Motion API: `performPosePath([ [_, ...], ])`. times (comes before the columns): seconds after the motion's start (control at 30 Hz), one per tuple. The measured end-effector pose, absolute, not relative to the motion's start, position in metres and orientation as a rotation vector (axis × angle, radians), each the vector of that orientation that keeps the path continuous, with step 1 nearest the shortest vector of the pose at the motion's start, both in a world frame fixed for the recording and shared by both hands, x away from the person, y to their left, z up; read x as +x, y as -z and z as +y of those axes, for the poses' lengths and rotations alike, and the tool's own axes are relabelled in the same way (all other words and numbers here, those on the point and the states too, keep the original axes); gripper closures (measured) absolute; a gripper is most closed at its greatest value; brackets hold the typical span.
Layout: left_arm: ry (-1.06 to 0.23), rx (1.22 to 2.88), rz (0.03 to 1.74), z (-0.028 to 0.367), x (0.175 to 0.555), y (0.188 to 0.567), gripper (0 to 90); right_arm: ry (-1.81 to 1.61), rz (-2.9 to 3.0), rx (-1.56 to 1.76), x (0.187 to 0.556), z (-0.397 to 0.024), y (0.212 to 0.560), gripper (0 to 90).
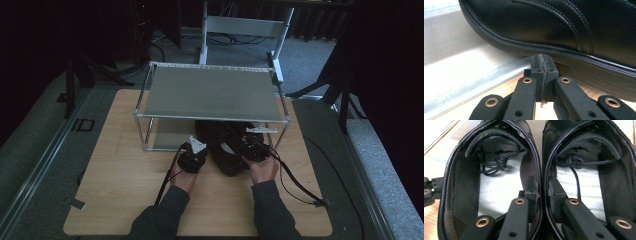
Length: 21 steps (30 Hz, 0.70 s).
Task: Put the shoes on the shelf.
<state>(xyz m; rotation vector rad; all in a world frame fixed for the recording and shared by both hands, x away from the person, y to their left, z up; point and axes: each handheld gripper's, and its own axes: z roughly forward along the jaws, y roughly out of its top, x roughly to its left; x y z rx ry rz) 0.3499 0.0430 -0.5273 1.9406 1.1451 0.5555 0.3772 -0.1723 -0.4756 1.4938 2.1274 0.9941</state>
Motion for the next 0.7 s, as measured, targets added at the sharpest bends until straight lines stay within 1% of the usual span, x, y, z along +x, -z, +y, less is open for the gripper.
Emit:
performPosePath([
  [0.2,-0.522,1.936,1.139,0.043,0.355,0.530,89.8,-0.998,2.114,1.497,0.379,-0.170,0.479,80.4],
  [0.43,-0.499,1.902,1.172,0.043,0.363,0.532,89.8,-1.020,2.089,1.512,0.382,-0.168,0.482,80.4],
  [0.7,-0.499,1.857,1.196,0.043,0.376,0.532,89.9,-1.000,2.049,1.474,0.388,-0.157,0.479,80.4],
])
